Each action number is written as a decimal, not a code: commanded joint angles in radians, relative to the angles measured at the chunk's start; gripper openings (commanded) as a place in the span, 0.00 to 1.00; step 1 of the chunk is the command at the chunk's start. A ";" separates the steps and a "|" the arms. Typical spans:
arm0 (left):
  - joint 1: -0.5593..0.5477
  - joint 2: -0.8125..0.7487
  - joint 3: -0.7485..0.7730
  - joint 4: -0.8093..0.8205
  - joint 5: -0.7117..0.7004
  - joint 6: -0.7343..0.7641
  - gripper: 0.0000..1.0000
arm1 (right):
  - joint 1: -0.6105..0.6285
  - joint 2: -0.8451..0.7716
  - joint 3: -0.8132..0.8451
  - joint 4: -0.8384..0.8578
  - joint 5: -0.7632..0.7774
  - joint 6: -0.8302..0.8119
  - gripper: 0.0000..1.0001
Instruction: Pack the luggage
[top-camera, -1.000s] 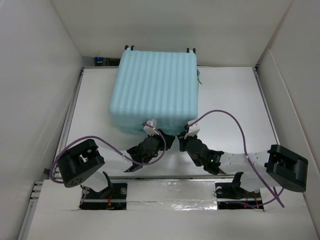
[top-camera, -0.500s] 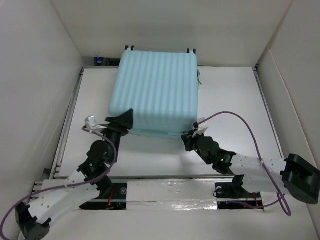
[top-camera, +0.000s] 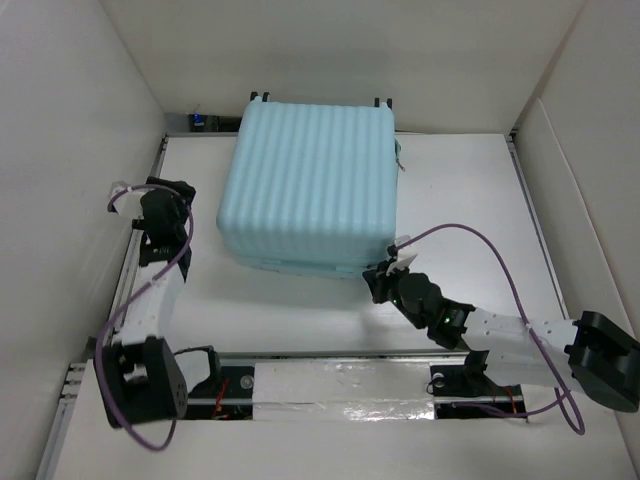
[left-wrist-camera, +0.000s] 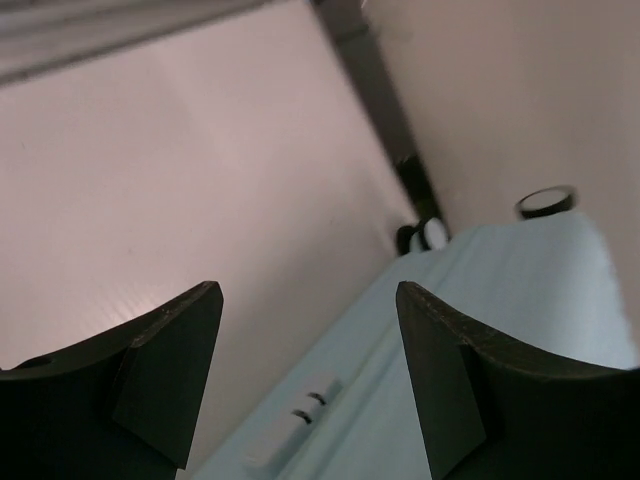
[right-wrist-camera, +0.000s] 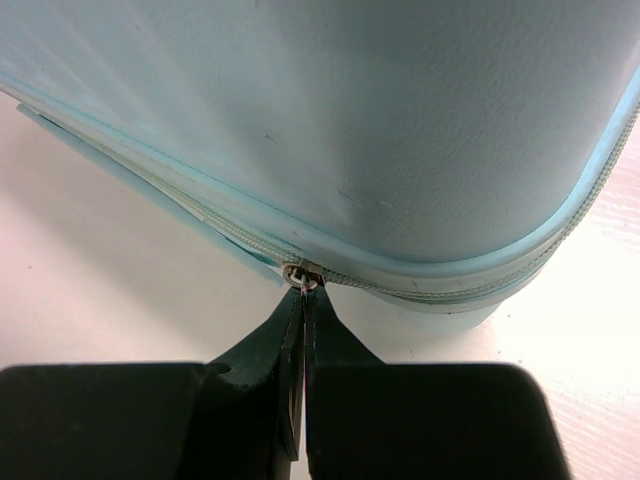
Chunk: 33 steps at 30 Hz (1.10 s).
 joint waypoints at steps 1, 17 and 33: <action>0.025 0.154 0.066 -0.029 0.278 0.011 0.67 | 0.006 -0.068 0.002 0.093 -0.030 -0.019 0.00; -0.502 0.126 -0.236 0.339 0.313 -0.145 0.66 | 0.038 0.042 0.093 0.116 -0.076 -0.006 0.00; -0.689 -0.037 -0.307 0.341 0.247 -0.162 0.68 | 0.054 -0.055 0.271 -0.186 -0.111 -0.204 0.00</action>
